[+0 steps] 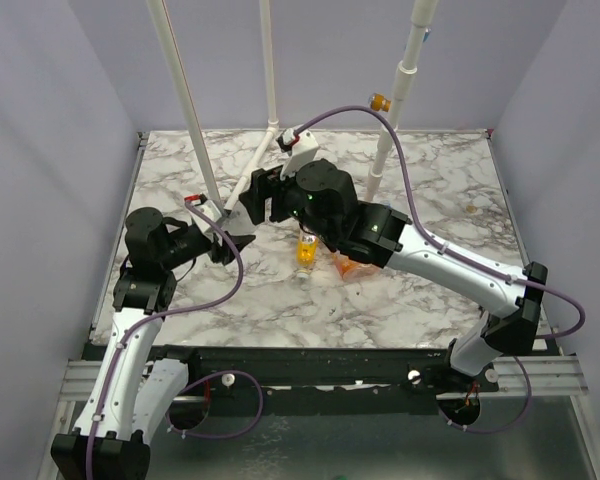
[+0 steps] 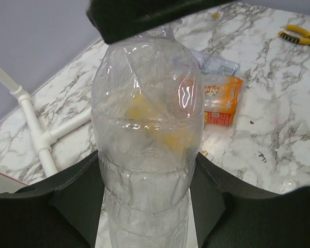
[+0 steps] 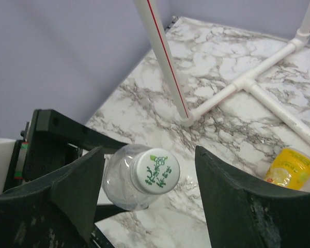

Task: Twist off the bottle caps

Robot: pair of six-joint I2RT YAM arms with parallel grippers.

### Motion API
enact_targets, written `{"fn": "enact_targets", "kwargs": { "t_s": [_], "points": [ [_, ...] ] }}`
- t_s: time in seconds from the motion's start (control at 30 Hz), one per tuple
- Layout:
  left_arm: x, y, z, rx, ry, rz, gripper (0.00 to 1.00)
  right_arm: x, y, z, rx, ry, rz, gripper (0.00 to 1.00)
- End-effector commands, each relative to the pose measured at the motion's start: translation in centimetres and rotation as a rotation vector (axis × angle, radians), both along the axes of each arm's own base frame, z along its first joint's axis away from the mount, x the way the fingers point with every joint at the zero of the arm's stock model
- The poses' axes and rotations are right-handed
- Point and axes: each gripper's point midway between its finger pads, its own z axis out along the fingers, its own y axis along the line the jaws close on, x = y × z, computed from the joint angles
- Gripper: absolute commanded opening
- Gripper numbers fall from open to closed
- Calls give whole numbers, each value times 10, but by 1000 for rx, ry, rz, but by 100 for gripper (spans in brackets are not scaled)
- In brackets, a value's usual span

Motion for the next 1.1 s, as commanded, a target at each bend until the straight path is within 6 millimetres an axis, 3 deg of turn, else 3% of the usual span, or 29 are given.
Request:
{"fn": "enact_targets", "kwargs": {
  "t_s": [0.0,0.13,0.27,0.6,0.7,0.93,1.07],
  "points": [
    [-9,-7,5,-71,28,-18,32,14,6,31,88,-79,-59,72],
    [-10,-7,5,-78,24,-7,32,18,13,40,108,-87,-44,67],
    [-8,-7,10,-97,22,6,31,19,16,36,114,-70,-38,61],
    [4,-4,21,-172,33,67,29,27,-1,29,148,-20,-97,60],
    [6,-3,20,-172,35,75,29,26,3,27,152,-9,-80,47],
    [9,-3,19,-170,34,79,29,23,8,33,178,-13,-49,30],
    [10,-5,18,-177,49,78,29,21,11,39,200,-22,-25,15]
  ]
}}
